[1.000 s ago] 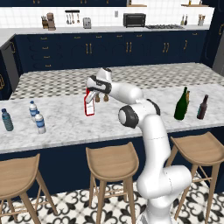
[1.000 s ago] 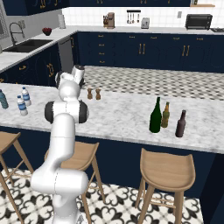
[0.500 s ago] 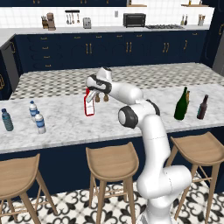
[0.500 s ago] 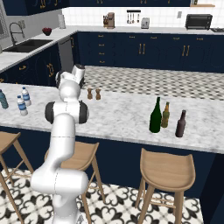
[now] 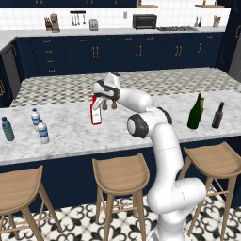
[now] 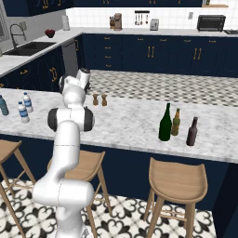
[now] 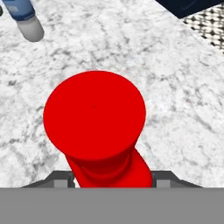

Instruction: Move the plastic bottles in the middle to the plastics group, and the glass bottles in the middle to the glass group.

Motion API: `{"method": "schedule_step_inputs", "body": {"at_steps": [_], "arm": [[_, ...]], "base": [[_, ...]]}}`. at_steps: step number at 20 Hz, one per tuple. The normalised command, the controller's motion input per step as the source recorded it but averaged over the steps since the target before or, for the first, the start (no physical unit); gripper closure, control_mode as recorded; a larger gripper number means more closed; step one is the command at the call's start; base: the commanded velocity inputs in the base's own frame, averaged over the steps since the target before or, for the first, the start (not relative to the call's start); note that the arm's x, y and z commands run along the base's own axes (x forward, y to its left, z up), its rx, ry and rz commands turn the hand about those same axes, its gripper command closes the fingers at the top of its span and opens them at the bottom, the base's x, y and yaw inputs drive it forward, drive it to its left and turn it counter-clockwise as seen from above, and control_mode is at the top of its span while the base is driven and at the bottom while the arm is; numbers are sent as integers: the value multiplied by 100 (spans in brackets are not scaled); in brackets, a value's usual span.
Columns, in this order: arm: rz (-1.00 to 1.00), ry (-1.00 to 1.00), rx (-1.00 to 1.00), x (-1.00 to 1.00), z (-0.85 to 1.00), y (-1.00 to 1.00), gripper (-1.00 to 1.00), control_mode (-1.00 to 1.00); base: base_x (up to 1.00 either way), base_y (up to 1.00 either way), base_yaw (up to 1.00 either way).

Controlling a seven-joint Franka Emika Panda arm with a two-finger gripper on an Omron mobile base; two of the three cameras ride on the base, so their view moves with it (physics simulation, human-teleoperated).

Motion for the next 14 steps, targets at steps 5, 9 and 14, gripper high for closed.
{"method": "schedule_step_inputs", "body": {"at_steps": [5,9,14], "arm": [[-11,0,0,-52,17,-26,100,-100],[-14,-6,1,-71,26,-46,100,-100],[-16,-14,2,-85,6,-68,100,-100]], "base": [[0,0,0],[0,0,0],[0,0,0]]}}
